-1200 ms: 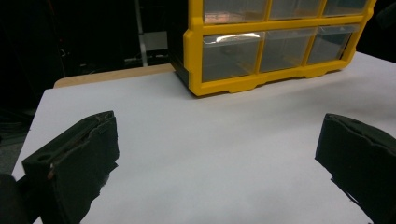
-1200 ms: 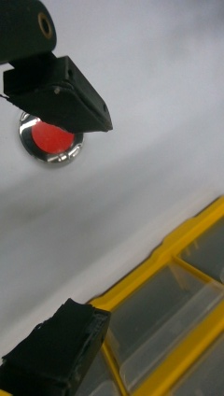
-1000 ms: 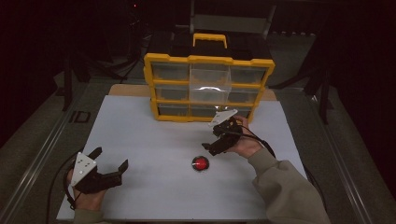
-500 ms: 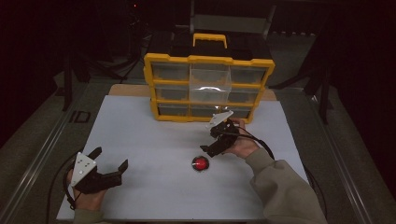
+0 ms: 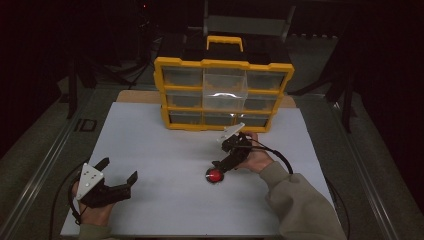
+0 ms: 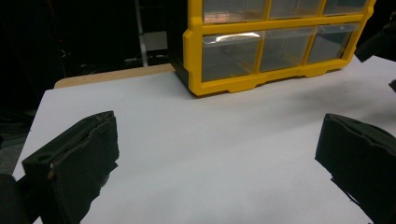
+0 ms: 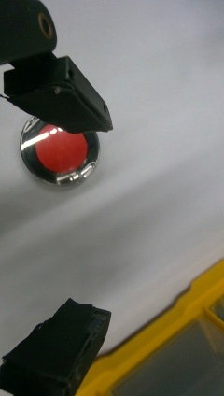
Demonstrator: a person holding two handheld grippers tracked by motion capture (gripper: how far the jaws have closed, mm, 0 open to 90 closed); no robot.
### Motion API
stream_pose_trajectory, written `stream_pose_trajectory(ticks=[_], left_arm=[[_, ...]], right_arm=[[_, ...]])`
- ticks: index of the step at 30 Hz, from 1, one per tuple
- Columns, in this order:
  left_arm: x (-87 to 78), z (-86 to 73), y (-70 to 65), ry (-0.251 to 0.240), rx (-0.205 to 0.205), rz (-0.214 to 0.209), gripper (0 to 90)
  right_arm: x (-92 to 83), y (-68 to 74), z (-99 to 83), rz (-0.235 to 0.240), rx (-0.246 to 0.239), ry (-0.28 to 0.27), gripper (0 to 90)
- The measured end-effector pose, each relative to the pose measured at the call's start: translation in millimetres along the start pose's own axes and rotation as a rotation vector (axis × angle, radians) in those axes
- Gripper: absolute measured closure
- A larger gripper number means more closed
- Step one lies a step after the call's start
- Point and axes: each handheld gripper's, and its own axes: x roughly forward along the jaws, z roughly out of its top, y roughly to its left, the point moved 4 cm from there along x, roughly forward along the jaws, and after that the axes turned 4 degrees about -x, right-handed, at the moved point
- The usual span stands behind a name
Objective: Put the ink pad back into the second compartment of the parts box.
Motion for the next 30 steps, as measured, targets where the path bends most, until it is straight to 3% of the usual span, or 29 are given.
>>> stream_pose_trajectory(ticks=[6,11,17,30], left_arm=[[0.0,0.0,0.1,0.001,0.001,0.001,0.1],[0.2,-0.2,0.6,0.004,-0.001,0.004,0.0],[0.8,-0.3,-0.4,0.005,0.001,0.002,0.0],[0.8,-0.2,-0.6,0.007,0.003,0.001,0.1]], right_arm=[[6.4,4.9,-1.2,0.019,-0.004,0.009,8.4],[13.7,20.7,-4.8,0.053,-0.033,0.033,8.4],[20.6,28.5,-13.0,0.062,-0.031,0.051,8.4],[33.4,36.0,-22.4,0.078,-0.027,0.083,8.5]])
